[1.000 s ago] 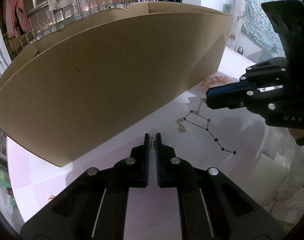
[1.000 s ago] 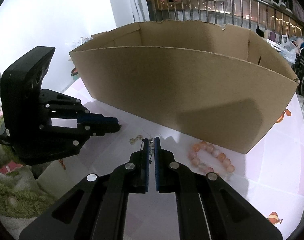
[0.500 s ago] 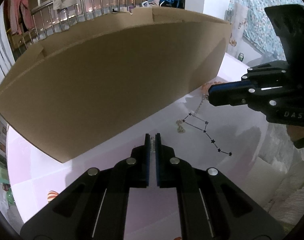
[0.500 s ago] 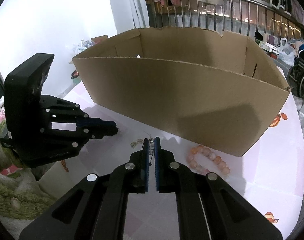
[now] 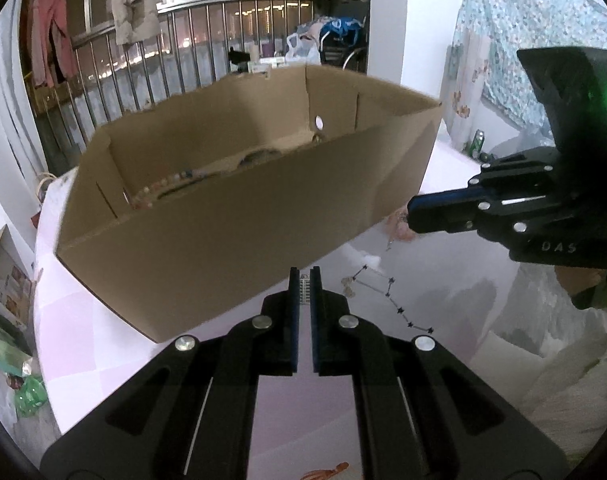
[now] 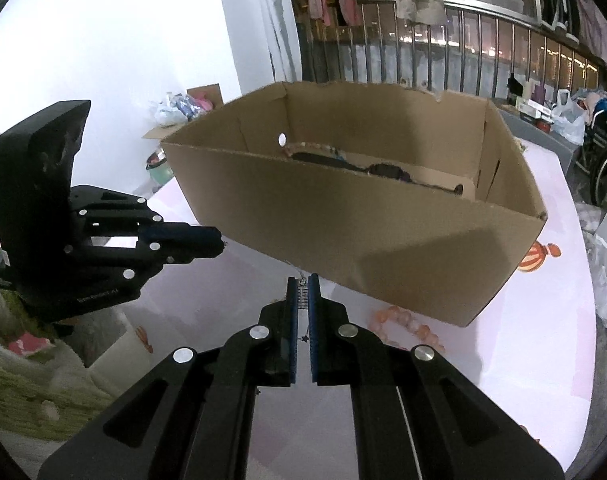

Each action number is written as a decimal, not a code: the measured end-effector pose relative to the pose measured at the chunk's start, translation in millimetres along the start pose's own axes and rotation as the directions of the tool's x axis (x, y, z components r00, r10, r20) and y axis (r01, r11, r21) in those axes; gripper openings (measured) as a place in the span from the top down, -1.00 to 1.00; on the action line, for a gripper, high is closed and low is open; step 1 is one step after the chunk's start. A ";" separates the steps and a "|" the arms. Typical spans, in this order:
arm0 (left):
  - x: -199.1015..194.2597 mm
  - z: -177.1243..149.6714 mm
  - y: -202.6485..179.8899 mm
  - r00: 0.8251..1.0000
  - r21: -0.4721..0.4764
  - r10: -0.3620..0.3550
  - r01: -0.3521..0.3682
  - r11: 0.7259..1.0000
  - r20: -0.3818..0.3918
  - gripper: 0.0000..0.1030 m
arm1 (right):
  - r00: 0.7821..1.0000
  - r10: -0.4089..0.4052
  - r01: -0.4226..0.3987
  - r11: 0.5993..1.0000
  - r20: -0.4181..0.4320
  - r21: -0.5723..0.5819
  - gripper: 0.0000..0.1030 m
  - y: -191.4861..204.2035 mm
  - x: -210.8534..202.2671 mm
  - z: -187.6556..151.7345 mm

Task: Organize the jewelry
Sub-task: 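Lift the star chain necklace with both tools toward the box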

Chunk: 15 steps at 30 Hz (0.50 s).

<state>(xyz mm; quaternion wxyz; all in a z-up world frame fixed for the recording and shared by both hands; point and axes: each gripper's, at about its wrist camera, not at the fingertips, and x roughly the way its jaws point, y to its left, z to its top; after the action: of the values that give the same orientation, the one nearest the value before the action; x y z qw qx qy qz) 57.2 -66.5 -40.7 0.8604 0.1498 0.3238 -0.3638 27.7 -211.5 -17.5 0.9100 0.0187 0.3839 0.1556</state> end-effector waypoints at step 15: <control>-58.6 53.9 1.8 0.978 0.030 0.015 -0.022 0.999 0.207 0.93 | 0.979 0.041 -0.029 0.997 0.200 -0.065 0.90 12.0 -54.3 52.0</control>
<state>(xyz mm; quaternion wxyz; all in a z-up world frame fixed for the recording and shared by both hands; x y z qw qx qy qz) 51.9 -60.9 38.5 0.8902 0.1279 0.2254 -0.3747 25.4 -211.8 58.6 0.9414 0.0129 0.2845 0.1808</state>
